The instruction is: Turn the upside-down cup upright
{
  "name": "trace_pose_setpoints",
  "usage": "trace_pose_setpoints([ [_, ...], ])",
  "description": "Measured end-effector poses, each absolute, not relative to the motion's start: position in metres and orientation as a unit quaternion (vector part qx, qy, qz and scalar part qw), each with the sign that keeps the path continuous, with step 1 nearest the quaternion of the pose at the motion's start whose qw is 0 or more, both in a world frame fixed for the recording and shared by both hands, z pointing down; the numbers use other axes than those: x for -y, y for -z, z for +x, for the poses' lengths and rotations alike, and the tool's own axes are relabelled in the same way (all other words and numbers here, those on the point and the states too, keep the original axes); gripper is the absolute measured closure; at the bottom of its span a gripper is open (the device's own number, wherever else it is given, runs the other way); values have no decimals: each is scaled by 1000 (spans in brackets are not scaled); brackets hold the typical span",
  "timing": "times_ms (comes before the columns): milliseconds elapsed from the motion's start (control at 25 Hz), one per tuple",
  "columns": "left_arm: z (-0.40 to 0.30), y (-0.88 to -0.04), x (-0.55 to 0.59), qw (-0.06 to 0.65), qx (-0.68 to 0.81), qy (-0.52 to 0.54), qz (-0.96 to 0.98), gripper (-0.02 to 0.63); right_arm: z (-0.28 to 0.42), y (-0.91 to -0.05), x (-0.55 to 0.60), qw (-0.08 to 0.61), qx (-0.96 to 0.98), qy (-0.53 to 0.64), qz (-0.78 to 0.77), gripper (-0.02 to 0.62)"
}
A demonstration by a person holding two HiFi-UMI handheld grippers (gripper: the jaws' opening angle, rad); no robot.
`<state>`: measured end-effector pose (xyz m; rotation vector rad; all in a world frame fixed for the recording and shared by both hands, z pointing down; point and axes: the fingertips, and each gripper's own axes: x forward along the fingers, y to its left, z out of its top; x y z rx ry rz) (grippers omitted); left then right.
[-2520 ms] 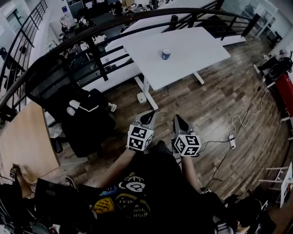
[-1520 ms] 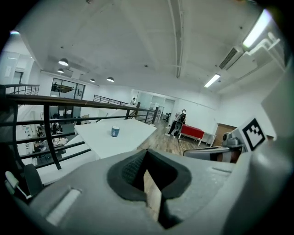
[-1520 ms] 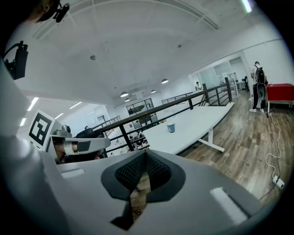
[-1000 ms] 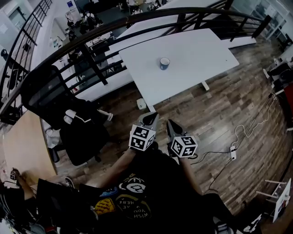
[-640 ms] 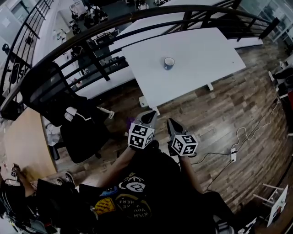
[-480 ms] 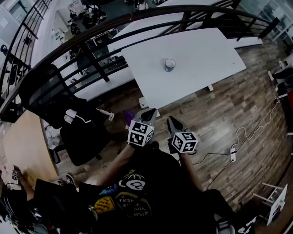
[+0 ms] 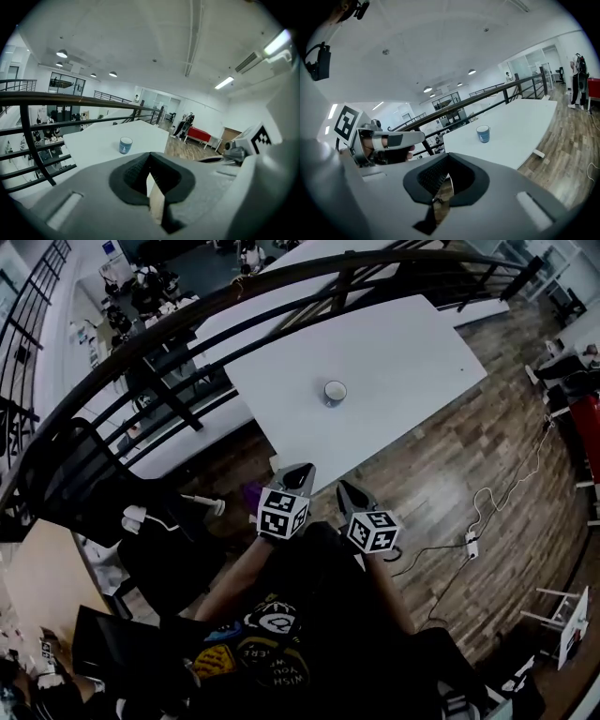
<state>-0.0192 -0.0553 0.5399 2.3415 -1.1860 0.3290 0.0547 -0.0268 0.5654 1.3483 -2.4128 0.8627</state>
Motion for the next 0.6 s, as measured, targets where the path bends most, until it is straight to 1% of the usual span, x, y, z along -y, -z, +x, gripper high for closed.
trace_pose_setpoints([
  [200, -21, -557, 81, 250, 420, -146, 860, 601, 55, -582, 46, 135, 814, -311, 472, 597],
  [400, -21, -564, 113, 255, 425, -154, 855, 601, 63, -596, 93, 128, 823, -291, 471, 597],
  [600, -27, -579, 150, 256, 441, -168, 844, 601, 73, -642, 158, 139, 823, -270, 481, 597],
])
